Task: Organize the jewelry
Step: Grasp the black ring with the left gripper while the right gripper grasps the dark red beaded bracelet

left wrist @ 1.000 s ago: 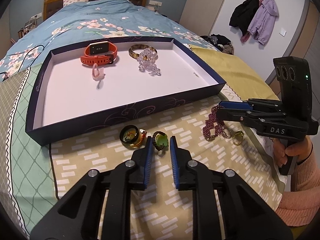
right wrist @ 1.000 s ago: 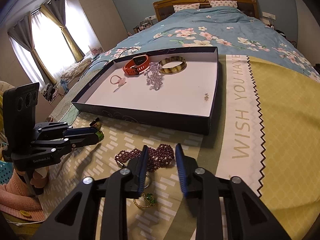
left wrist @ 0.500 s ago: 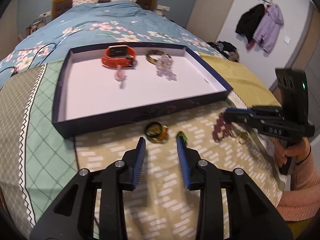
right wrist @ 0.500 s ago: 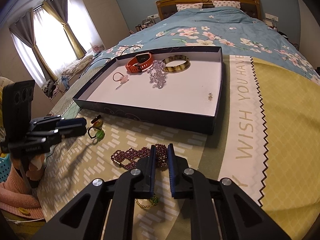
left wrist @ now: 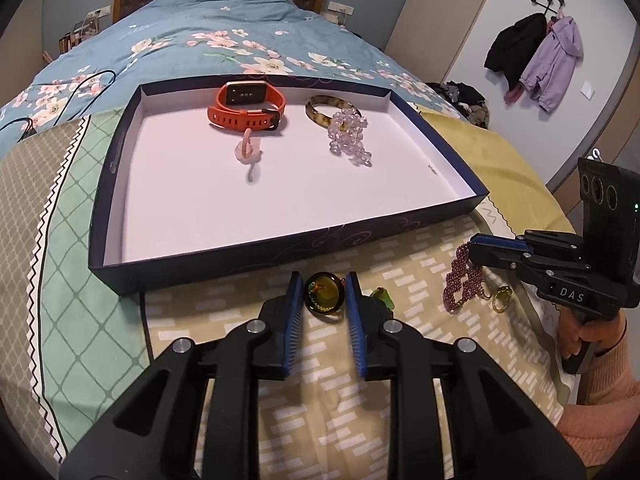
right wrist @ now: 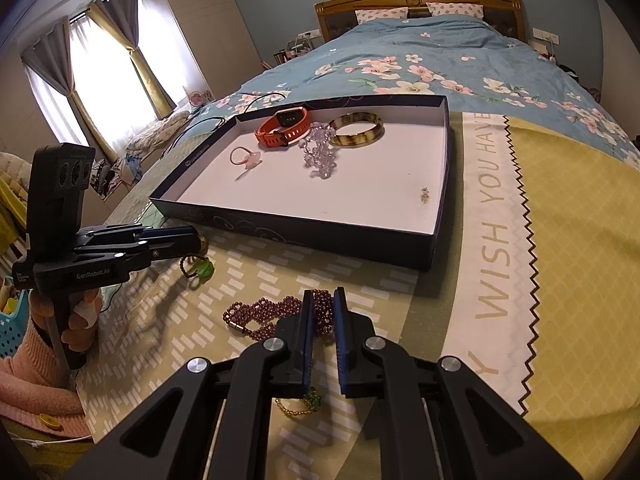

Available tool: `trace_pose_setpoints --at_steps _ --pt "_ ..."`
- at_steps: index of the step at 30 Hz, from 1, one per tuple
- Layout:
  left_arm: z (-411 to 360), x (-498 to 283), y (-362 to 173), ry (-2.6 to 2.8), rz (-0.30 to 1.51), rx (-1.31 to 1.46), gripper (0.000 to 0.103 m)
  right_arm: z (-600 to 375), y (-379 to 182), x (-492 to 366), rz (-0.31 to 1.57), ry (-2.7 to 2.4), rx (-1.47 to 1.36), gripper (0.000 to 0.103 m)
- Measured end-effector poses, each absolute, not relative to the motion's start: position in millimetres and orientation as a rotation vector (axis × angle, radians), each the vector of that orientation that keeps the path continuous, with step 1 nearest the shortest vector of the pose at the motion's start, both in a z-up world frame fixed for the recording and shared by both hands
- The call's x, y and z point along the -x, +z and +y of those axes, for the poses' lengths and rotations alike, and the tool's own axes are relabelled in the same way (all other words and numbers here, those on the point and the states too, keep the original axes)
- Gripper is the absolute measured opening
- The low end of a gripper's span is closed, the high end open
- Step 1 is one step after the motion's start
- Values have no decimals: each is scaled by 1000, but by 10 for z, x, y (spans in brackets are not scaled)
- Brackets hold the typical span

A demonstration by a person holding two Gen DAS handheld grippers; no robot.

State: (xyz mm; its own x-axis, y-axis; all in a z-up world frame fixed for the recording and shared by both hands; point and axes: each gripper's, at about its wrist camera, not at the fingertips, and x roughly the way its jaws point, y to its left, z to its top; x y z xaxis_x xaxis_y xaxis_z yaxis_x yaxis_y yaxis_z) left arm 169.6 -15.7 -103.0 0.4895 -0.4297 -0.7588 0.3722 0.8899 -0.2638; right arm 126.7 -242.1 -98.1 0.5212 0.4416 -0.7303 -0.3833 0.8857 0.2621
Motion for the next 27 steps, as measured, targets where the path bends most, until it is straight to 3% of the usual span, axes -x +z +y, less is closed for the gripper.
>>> trace_pose_setpoints --at_steps 27 --pt "-199 -1200 -846 -496 817 -151 21 -2286 -764 -1178 827 544 -52 6"
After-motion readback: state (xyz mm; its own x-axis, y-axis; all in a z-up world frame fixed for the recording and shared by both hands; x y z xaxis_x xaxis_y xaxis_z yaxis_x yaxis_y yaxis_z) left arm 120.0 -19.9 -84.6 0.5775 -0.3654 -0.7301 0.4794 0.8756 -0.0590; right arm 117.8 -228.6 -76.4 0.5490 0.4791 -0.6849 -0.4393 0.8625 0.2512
